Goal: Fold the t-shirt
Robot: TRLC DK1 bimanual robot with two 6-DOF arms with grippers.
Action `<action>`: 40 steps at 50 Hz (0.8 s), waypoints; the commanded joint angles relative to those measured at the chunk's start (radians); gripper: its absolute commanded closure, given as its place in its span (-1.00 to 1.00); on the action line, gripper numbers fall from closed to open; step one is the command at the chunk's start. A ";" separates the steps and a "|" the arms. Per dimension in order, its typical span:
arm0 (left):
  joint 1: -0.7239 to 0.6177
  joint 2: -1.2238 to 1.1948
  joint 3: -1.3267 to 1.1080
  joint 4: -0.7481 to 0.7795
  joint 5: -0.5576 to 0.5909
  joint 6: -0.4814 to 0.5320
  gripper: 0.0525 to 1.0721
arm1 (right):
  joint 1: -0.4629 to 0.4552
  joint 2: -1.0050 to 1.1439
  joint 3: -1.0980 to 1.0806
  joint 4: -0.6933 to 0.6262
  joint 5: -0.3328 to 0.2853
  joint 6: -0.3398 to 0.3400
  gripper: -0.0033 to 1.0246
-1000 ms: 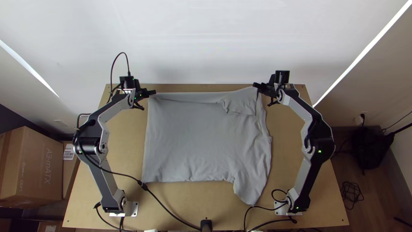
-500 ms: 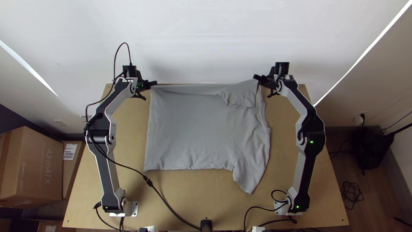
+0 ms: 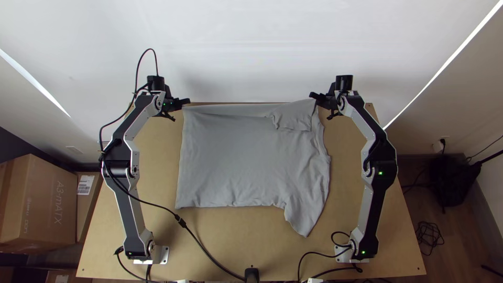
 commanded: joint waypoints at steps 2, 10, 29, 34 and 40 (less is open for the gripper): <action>0.020 -0.043 -0.015 0.034 -0.021 0.005 0.48 | -0.013 -0.021 0.012 0.003 0.021 0.027 0.69; 0.011 -0.074 -0.013 0.062 -0.058 0.034 -0.91 | -0.013 -0.032 0.001 -0.027 0.023 0.032 -0.94; 0.018 -0.353 -0.251 0.091 -0.039 0.047 -0.91 | -0.021 -0.366 -0.220 -0.039 0.026 0.047 -0.93; 0.020 -0.490 -0.385 0.100 -0.033 0.051 -0.91 | -0.027 -0.514 -0.304 -0.122 0.023 0.050 -0.93; 0.024 -0.645 -0.530 0.124 -0.021 0.062 -0.91 | -0.042 -0.632 -0.369 -0.271 0.000 0.050 -0.93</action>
